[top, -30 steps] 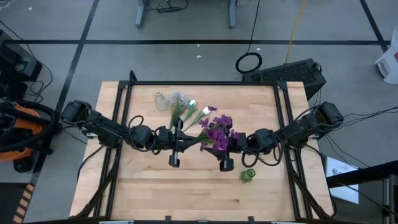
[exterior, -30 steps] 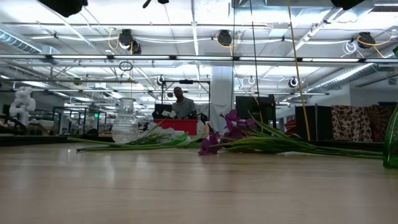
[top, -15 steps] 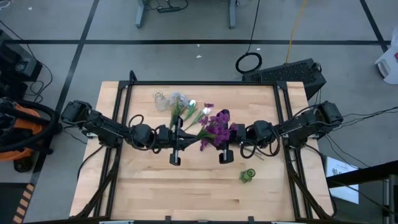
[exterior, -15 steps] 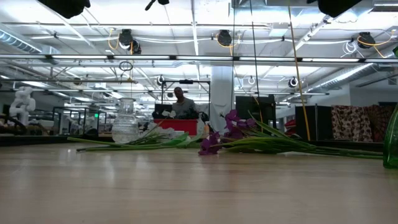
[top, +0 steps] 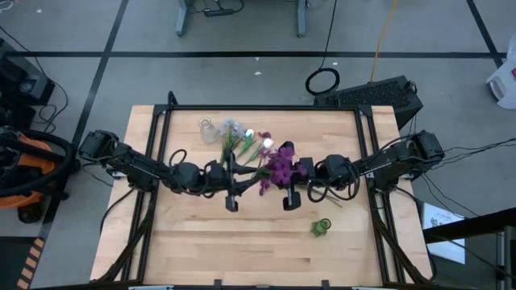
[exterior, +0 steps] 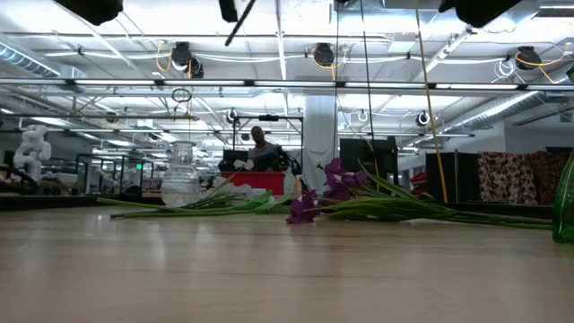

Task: Sort flowers into vase by color
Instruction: Put the left purple flower into the green vase

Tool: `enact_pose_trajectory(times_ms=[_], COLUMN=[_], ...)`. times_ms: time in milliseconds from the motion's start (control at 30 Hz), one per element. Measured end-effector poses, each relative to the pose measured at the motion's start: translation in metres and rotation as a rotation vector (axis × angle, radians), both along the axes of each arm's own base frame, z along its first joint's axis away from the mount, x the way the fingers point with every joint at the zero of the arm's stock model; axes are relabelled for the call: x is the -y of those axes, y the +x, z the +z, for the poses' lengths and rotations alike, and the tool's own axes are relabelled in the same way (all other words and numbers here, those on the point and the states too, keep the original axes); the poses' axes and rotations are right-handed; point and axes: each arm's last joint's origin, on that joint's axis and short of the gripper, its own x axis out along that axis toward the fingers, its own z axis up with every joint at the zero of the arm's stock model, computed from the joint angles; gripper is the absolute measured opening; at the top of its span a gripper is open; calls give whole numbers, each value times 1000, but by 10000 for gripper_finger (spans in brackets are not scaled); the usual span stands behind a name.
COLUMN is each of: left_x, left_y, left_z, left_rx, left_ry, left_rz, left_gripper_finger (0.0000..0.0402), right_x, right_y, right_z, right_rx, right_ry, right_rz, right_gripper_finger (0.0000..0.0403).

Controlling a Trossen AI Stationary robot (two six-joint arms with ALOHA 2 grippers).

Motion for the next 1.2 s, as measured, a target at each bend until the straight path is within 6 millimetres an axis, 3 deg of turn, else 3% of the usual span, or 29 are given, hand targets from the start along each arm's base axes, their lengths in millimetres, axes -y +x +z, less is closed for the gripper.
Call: enact_pose_trajectory(times_ms=[167,333,767,967,1200], left_x=[5,12,25,24,22], left_y=[1,-1,-10,-12,-12], left_z=[-9,-17,-30,-43,-44], left_rx=[-90,-189,-369,-480,-473], left_ry=[-34,-48,-88,-205,-259], left_rz=[-14,-35,-60,-7,61], left_gripper_finger=[244,293,299,299,299], right_x=[-5,-6,-12,-23,-33], right_y=[-3,-15,-62,-97,-135], right_z=[0,11,25,35,50], right_rx=[-67,-147,-458,-538,-540], right_ry=[21,62,143,145,168], right_rz=[36,69,123,212,277], right_gripper_finger=[3,4,4,4,4])
